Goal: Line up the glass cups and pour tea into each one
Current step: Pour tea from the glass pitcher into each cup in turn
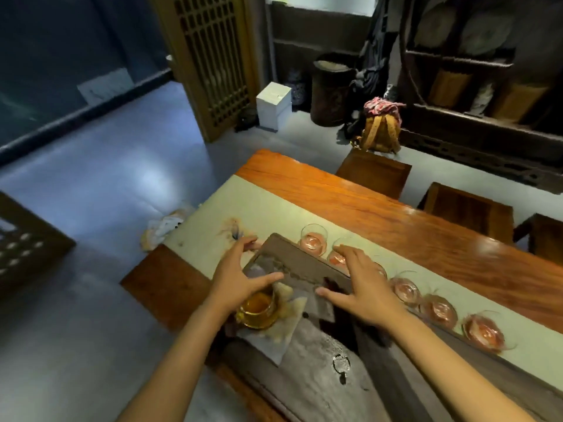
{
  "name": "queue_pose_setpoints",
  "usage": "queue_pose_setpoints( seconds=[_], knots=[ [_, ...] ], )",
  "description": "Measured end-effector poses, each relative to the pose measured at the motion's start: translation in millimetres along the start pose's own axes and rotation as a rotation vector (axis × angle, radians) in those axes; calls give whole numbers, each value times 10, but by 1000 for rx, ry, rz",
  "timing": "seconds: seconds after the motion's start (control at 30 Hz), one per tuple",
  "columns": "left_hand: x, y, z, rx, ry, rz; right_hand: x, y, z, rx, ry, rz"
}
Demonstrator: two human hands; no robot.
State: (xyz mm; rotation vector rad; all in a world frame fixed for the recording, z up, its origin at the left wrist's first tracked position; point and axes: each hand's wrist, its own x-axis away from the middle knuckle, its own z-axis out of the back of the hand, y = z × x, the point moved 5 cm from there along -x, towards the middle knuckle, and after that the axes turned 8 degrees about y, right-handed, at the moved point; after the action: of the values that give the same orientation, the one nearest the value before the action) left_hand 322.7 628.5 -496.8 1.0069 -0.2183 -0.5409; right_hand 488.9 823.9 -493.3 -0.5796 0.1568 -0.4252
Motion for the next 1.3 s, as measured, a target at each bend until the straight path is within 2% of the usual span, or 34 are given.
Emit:
queue_pose_setpoints(
  seconds=[0.2,0.43,0.83,0.97,1.3],
  knots=[
    [531,-526,417,61,164,166,-43,-363,-504,-89,-176,107],
    [959,-814,333,76,192,262,-43,-480,-889,-142,-241,69],
    [1080,-1038,120,240,162,324,-35,-502,-1305,-282,-175,40],
    [1055,-975,102,260,104,313,-60,-509,-1343,-282,-197,69],
    [997,-899,132,282,125,283,-65,-574,-1346,-299,-170,80]
  ],
)
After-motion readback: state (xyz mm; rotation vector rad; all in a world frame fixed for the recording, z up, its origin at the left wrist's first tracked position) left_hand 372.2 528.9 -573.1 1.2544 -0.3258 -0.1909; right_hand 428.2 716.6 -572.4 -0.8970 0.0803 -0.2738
